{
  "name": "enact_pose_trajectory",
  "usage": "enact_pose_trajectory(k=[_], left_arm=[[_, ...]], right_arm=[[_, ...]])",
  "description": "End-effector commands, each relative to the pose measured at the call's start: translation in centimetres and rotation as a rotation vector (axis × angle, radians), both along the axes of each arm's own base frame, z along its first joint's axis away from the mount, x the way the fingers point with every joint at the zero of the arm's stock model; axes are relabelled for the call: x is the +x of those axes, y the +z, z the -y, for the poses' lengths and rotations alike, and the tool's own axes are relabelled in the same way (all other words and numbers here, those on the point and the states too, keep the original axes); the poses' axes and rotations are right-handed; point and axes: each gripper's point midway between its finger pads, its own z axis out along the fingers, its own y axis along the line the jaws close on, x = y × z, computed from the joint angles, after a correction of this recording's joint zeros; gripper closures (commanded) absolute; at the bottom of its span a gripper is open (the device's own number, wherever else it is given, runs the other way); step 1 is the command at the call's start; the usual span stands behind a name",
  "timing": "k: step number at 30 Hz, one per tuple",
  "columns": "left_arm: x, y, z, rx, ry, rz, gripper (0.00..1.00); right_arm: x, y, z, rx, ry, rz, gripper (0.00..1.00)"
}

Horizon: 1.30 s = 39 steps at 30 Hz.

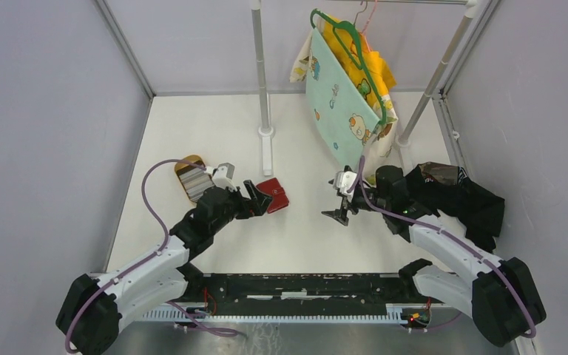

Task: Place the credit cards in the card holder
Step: Move the card holder to the center of the board.

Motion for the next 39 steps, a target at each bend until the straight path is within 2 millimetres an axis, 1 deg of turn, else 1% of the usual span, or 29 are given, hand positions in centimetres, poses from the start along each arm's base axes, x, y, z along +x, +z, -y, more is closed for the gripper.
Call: enact_pose_trajectory(k=[1,6,10,16,21,24,28,31,34,36,39], left_arm=[[1.6,1.5,0.9,-0.116,0.05,0.058,0.04],[1.5,0.5,1.5,-0.14,0.034,0.028,0.04],[1.3,-0.5,1.1,-0.123,0.051,0.013,0.05],[1.1,-0.7,0.1,-0.086,0.077,0.018,0.04],[0.5,-1.4,0.4,-0.076,0.041,-0.009,0.04],[0.2,-1.1,0.7,-0.086,0.021,-0.003,0.04],[0.0,0.3,0.8,-0.106,0.0,0.027,0.03],[-0.6,1.1,0.8,-0.128,-0.016,0.042,0.0],[-1.3,1.8,0.9,-0.158,-0.034,0.043,0.0],[-2.0,2.6,1.1,-0.197,-0.06,0.052,0.0],[-2.4,3.3,1.0,-0.231,-0.062,0.066,0.0]], right_arm=[[0.3,0.0,-0.4,-0.039,0.058,0.013,0.02],[0.8,-1.6,-0.3,-0.129,0.062,-0.115,0.02],[0.9,-2.0,-0.2,-0.165,0.068,-0.151,0.02],[0.6,-0.7,-0.3,-0.139,0.084,-0.102,0.02],[0.6,0.5,-0.1,-0.134,0.074,-0.048,0.02],[0.5,0.8,-0.1,-0.129,0.08,-0.036,0.02],[0.3,0.7,-0.2,-0.133,0.098,-0.043,0.02],[-0.1,0.5,-0.2,-0.137,0.124,-0.039,0.02],[-0.5,0.3,-0.3,-0.138,0.154,-0.025,0.02],[-1.0,0.1,-0.4,-0.138,0.182,-0.024,0.02],[-1.5,-0.2,-0.4,-0.143,0.219,-0.017,0.02]])
